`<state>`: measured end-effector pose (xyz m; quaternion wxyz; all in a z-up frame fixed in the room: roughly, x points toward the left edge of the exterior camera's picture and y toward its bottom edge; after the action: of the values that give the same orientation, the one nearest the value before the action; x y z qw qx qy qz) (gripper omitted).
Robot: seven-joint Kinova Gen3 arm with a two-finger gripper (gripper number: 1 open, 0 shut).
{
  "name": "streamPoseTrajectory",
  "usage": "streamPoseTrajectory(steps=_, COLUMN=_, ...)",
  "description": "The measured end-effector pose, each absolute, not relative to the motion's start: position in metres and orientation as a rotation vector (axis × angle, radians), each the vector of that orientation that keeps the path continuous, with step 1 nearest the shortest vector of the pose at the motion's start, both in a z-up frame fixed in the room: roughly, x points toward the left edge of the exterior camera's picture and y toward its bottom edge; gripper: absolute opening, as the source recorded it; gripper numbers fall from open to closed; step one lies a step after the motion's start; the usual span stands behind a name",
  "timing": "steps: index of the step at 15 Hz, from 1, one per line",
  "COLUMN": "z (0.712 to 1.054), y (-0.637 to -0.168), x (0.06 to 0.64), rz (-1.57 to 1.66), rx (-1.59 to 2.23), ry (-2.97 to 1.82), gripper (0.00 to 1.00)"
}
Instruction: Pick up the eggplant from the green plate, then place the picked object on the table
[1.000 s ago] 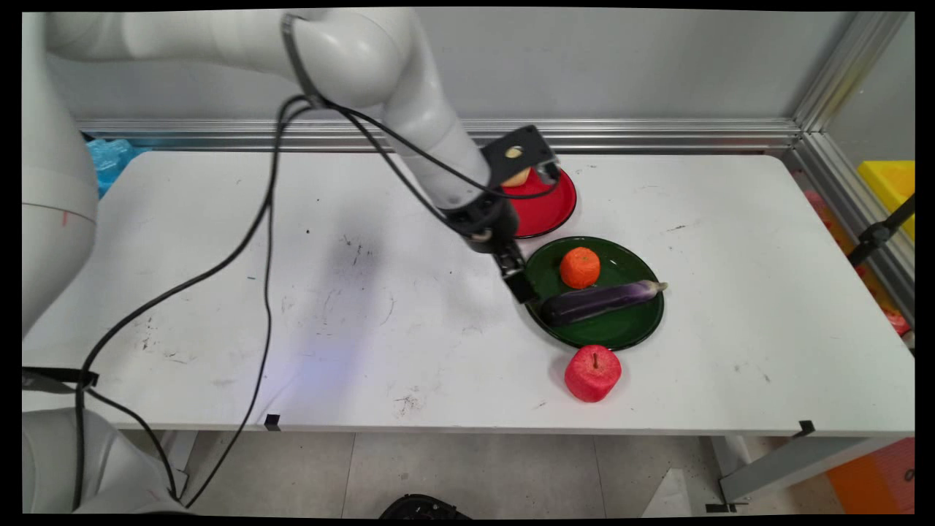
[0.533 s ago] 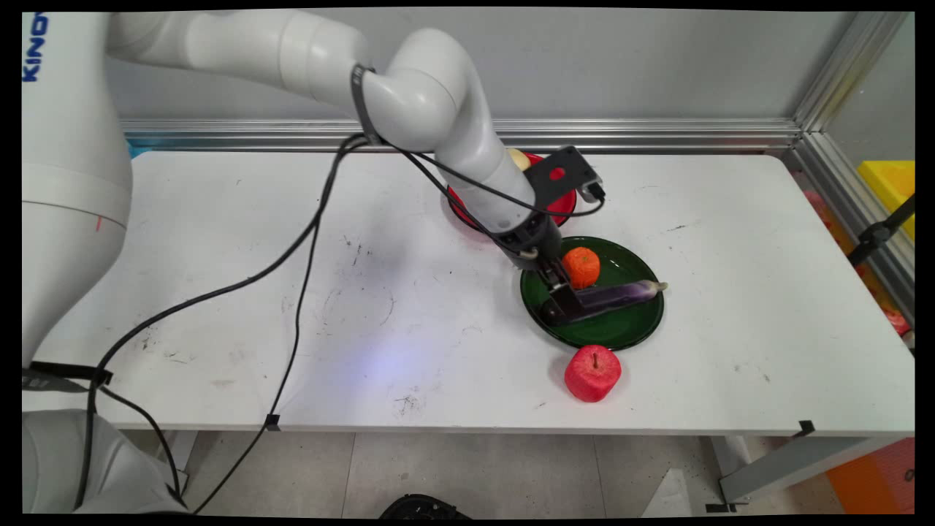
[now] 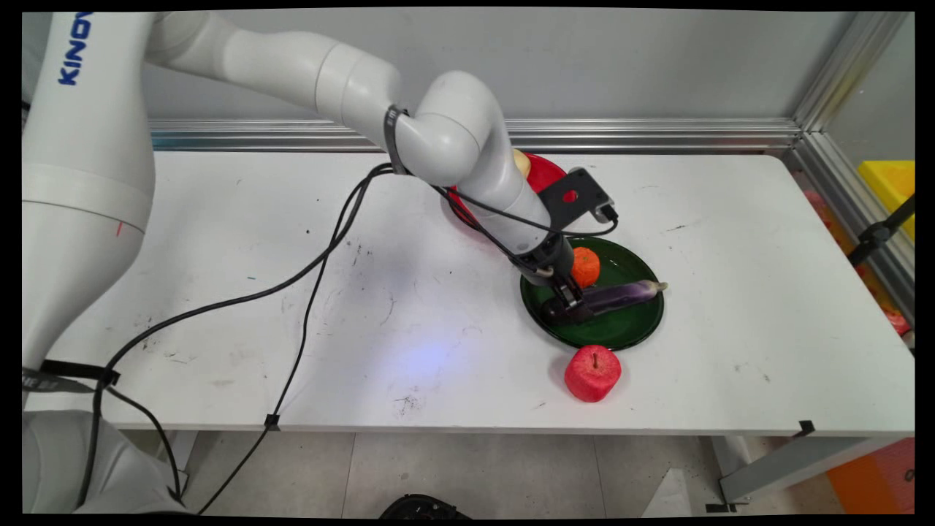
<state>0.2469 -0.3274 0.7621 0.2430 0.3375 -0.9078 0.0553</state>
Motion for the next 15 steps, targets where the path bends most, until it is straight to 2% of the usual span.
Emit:
streamPoseTrajectory(steps=8, z=0.756, y=-0.327, x=0.242, rz=0.151, rx=0.93, ry=-2.479, gripper=0.0)
streamPoseTrajectory(steps=15, z=0.799, y=-0.321, x=0.268, rz=0.121, rx=0.853, ry=-2.516, gripper=0.0)
